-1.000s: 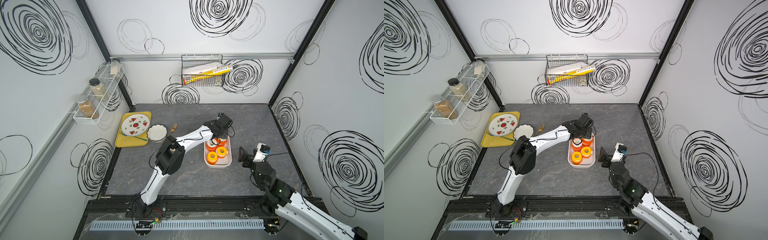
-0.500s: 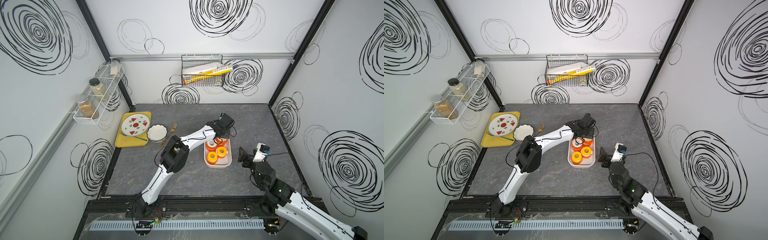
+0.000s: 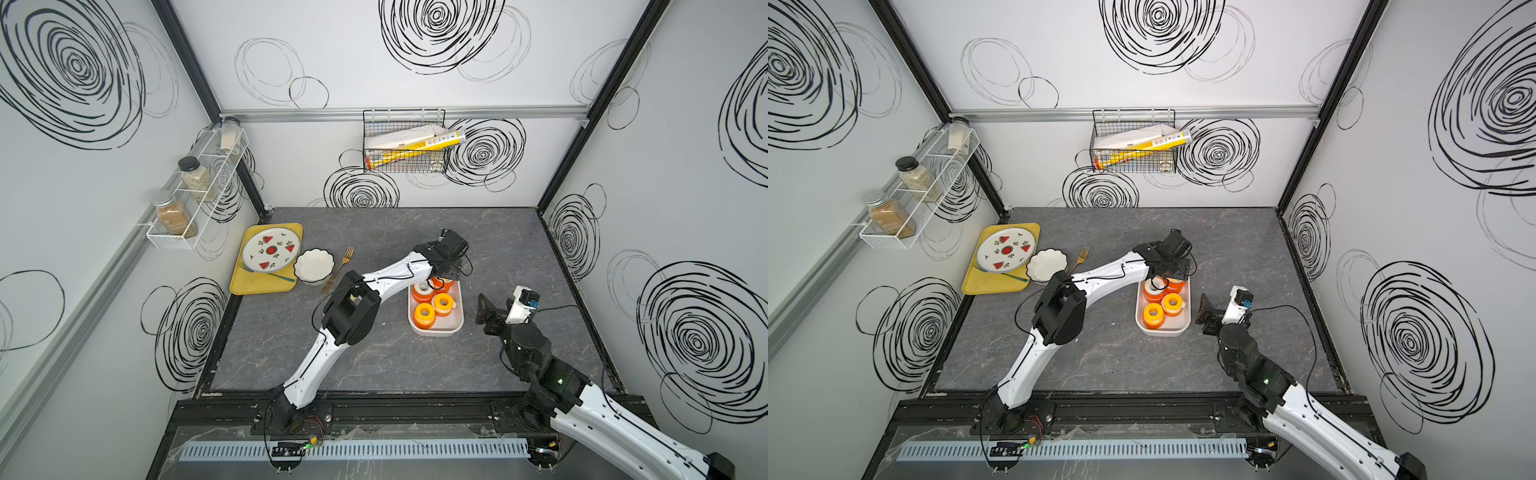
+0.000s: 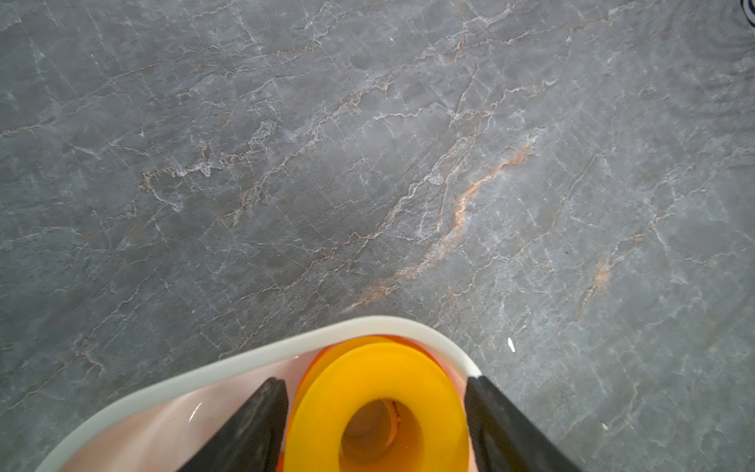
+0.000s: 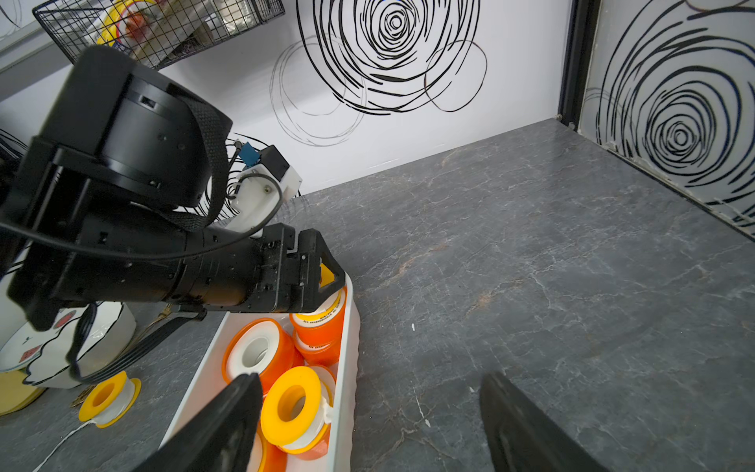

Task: Put the sealing tape into the storage box
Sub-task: Place the sealing tape in the storage box.

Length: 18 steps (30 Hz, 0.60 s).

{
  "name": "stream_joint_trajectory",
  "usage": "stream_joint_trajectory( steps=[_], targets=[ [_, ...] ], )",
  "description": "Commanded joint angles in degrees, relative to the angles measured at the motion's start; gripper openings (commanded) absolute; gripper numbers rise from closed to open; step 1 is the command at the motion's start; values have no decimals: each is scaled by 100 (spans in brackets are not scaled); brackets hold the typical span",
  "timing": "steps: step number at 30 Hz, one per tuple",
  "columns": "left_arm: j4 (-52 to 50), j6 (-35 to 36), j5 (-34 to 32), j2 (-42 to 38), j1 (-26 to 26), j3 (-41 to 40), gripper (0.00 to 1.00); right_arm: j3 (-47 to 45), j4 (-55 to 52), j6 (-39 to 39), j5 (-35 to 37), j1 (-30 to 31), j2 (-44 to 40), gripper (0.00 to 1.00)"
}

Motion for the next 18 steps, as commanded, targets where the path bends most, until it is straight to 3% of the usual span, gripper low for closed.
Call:
stream_joint_trajectory(
  steps=[1,12,18],
  targets=[
    [-64,85,-30,-355,0,167,76,-34,56,28,91,-27,-23,88],
    [-40,76,-414,-1793,1,-705,77,-51,30,51,124,-27,-75,88],
    [92,-12,-796,-3097,80,-1976,78,-71,6,55,130,-27,-146,88]
  ],
)
